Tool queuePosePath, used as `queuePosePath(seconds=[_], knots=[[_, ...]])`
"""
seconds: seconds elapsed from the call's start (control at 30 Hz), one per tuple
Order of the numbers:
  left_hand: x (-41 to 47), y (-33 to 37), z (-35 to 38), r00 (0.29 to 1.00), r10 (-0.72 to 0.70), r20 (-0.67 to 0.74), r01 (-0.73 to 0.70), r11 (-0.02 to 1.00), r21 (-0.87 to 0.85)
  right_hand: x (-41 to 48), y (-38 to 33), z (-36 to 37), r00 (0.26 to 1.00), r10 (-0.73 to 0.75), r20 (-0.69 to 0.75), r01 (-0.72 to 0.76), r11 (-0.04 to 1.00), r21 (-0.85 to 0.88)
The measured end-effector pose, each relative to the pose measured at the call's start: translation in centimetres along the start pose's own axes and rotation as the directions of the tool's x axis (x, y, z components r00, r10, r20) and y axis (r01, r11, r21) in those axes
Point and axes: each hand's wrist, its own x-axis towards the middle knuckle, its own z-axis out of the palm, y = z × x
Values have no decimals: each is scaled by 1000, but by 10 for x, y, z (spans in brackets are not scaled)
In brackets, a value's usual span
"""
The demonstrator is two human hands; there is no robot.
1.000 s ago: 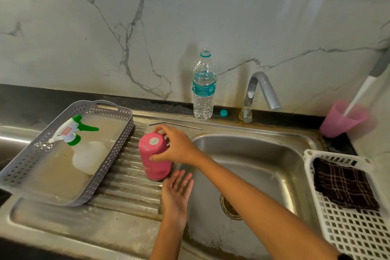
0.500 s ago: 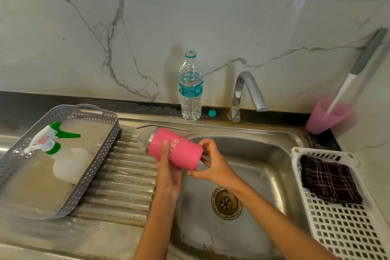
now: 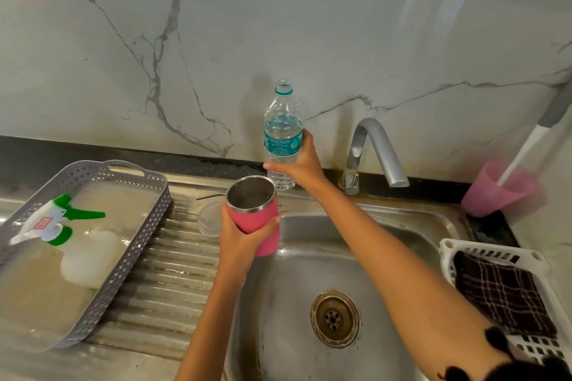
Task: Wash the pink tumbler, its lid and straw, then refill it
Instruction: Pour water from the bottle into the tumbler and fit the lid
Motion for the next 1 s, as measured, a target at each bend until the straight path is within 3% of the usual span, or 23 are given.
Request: queuePosePath(seconds=[0.23,0.47,0.83,1.0], knots=[[2,5,-7,998,40,45,-43,998,46,19,0,18,981,-1,-192,18,996,87],[-14,5,-26,992,34,119,-45,995,89,-36,-18,-15,985,-96,-142,103,994,46],[-70,0,-44,962,-12,274,-11,997,82,-182,-26,-91,984,-73,161,131,912,-389],[-90,1,-38,937,-15,350,-22,994,104,-215,-25,-117,981,-70,179,175,714,-678]])
